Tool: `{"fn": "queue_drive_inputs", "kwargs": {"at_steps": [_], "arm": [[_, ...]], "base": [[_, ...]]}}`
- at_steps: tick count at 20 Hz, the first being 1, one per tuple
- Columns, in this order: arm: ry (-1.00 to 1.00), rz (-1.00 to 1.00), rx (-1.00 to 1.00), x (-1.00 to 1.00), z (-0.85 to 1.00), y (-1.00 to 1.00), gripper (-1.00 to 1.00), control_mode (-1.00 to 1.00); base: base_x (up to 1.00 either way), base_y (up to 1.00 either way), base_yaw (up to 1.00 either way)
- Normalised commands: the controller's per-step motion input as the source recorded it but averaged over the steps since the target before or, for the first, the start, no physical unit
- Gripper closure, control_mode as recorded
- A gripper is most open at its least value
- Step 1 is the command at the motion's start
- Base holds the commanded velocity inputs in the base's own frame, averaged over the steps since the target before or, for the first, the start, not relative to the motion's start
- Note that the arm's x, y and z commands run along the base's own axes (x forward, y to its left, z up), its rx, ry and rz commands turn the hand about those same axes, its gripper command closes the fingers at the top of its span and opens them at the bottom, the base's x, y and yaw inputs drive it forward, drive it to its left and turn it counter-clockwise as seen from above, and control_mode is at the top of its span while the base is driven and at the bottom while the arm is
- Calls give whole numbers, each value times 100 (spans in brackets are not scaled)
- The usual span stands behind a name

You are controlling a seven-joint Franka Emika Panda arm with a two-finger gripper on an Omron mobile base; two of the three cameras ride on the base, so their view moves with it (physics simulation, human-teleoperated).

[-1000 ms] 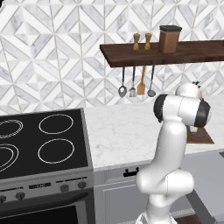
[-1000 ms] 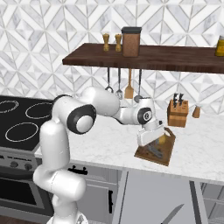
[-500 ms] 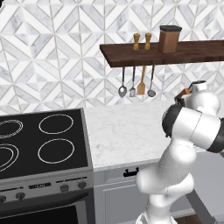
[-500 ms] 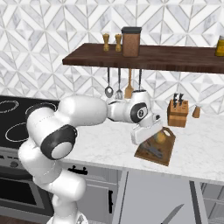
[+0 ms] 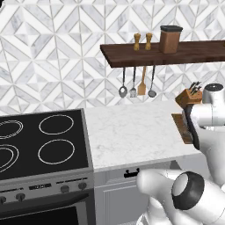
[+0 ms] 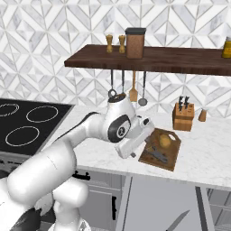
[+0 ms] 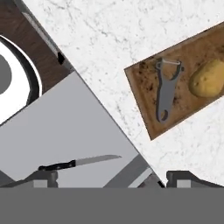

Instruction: Place the appropriate cutting tool for cutting the potato skin on the cutting board.

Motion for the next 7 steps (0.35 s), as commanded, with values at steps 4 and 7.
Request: {"fn": "queue_drive_inputs", "kwargs": {"at_steps": [4, 7], "arm": [[-13, 5, -11, -60, 80, 69, -100, -100], [-6, 2, -17, -29, 79, 87, -100, -100]], "base": [[0, 0, 0], [0, 0, 0]]}}
